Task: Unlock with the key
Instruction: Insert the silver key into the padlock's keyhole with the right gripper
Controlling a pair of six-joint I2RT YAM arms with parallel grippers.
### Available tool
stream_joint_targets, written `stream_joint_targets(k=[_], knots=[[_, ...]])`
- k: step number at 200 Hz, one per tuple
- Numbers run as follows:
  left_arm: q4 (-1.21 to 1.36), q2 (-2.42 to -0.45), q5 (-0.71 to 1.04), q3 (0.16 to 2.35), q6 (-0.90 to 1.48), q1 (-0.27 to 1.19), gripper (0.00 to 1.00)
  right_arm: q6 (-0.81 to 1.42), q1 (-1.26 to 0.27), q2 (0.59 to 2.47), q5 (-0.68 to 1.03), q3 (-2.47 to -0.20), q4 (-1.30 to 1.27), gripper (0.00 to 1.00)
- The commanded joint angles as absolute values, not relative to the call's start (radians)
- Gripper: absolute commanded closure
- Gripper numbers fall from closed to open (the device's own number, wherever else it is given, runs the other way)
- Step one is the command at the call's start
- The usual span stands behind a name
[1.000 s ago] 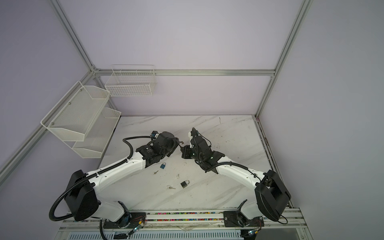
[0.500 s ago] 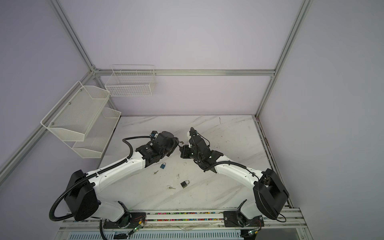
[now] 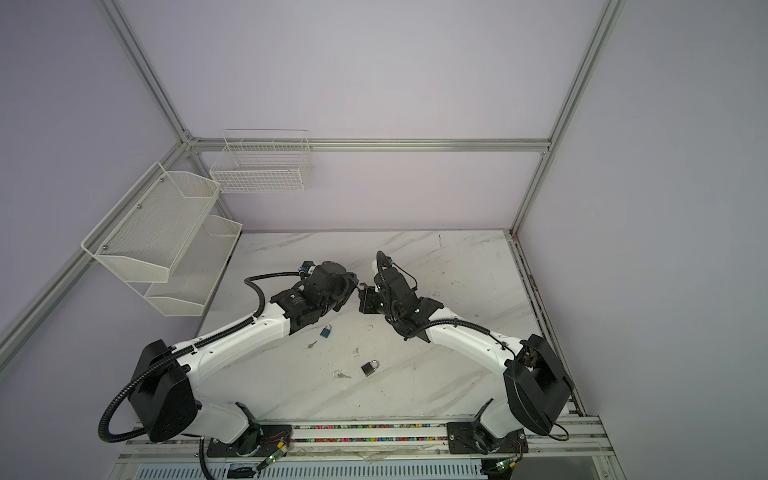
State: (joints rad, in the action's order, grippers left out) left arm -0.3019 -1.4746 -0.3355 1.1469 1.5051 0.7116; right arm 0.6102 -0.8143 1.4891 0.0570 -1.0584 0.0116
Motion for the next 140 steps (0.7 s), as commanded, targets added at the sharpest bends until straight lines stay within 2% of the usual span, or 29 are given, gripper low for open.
stream_joint_targets(k=[1,98,140], knots=[[-0.276,-1.454,-0.263,1.153,1.516,0.724,1.00,0.584,-0.823,1.503,0.006,-1.087,-0.018,1.00],[-0.380,-1.437,-0.287,1.165,1.467,0.759,1.00,0.418,-0.824,1.520,-0.095,-1.247,0.075,1.00],[-0.356,-1.424,-0.275,1.135,1.513,0.759,1.00,0.510,-0.824,1.503,0.029,-1.229,-0.012,1.00]])
